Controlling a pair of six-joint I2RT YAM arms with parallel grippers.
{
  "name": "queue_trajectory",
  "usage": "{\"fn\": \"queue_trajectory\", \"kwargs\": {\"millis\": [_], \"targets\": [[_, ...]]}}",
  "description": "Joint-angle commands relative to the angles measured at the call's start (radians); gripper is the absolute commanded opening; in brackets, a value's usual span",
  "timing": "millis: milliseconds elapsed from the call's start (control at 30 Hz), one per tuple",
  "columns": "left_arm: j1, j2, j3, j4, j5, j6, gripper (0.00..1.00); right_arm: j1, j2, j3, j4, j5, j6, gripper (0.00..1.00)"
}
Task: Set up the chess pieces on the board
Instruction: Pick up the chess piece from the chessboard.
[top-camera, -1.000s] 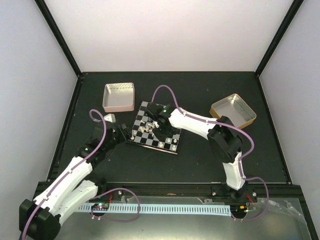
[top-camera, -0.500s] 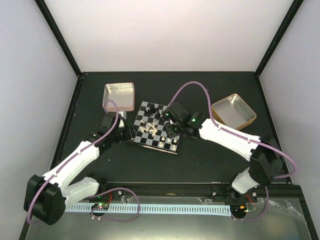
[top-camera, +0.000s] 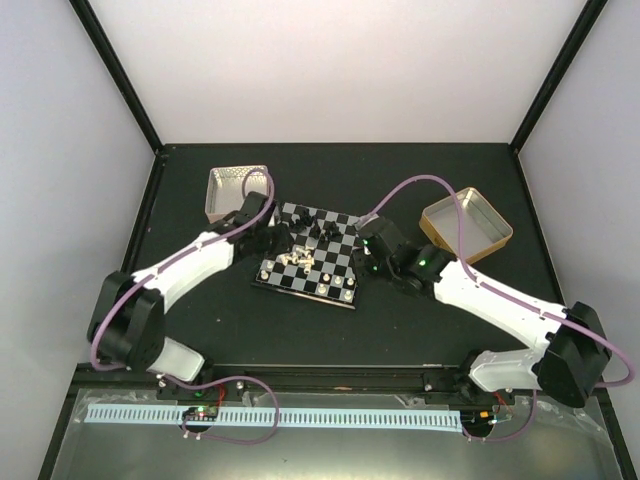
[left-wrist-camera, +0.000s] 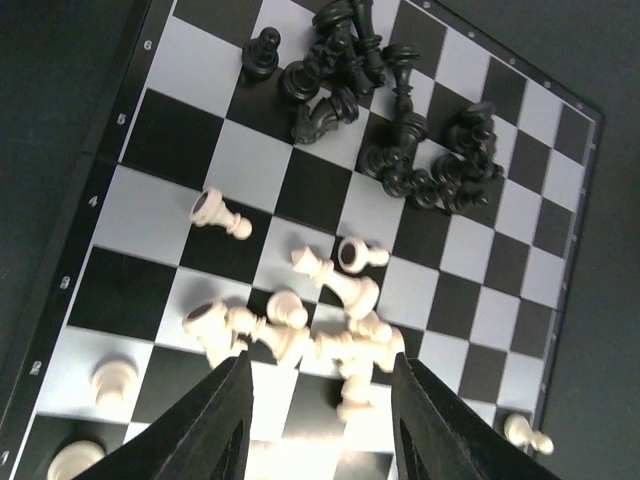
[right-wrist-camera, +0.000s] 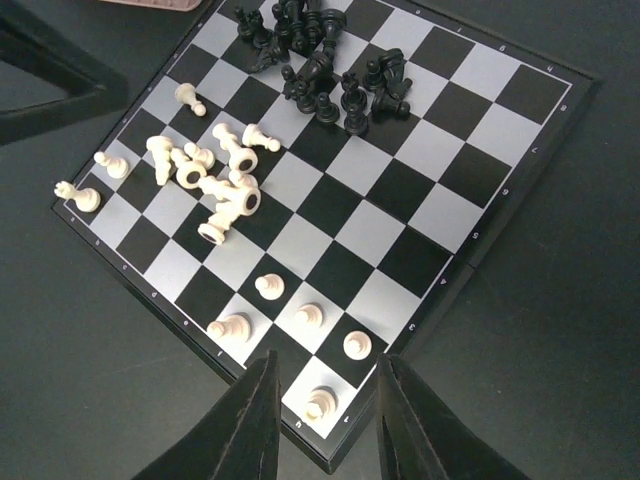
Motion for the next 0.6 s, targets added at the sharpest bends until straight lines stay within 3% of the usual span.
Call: {"fn": "queue_trajectory", "kwargs": {"millis": [0, 267, 567], "targets": [[-0.029, 0.129, 0.132, -0.111, -0.084, -0.027, 0.39, -0.006, -0.027, -0.018, 0.013, 0.033, 0.03, 0.27], [-0.035, 0.229, 0.18, -0.214, -0.198, -0.008, 0.36, -0.006, 0.036, -0.011, 0.076, -0.013, 0.044, 0.25], [-0.035, 0.274, 0.165, -0.194, -0.156, 0.015, 0.32, -0.005, 0.075, -0.004, 0.105, -0.021, 0.031, 0.23]]}}
